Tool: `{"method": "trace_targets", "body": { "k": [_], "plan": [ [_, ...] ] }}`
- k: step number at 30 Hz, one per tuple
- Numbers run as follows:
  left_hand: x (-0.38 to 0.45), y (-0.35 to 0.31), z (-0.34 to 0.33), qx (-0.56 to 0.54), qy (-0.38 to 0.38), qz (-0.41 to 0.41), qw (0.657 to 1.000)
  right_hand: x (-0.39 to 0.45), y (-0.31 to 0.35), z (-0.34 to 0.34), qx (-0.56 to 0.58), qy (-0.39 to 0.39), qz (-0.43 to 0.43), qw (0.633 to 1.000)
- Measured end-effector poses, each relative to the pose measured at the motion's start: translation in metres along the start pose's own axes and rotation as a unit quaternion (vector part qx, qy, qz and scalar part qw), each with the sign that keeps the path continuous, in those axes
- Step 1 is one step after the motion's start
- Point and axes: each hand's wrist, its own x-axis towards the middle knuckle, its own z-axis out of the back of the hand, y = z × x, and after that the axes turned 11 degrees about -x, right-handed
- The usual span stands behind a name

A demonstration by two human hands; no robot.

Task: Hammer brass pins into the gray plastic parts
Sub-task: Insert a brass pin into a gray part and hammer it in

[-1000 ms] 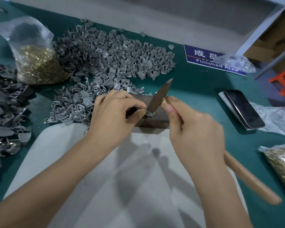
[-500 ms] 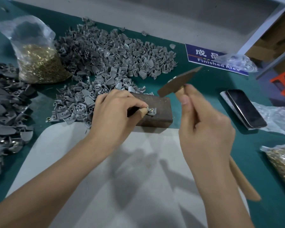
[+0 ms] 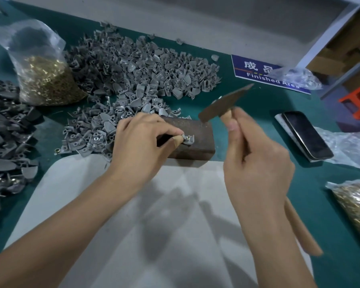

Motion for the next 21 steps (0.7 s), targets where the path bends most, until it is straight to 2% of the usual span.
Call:
{"method": "trace_targets", "body": {
  "k": [4,8,12,18,21],
  "plan": [
    [0.0,0.001,0.0,0.002,0.001,-0.01,1.0,-0.003,0.004,-0.003,-0.058,0.071,0.073,0.993],
    [0.0,0.003,-0.001,-0.005,0.001,-0.007,1.0,-0.003,0.003,0.0,-0.02,0.001,0.023,1.0],
    [-0.001,0.004,-0.002,0.015,-0.005,-0.011,1.0,0.001,0.001,-0.002,-0.075,0.111,0.077,0.988],
    [0.0,0.005,-0.002,0.011,0.0,0.0,1.0,-0.006,-0.008,0.006,-0.028,0.078,0.023,0.996],
    [-0.001,0.005,-0.001,0.018,0.004,0.007,1.0,-0.027,-0.018,0.014,-0.022,0.102,0.031,0.994]
  ]
}}
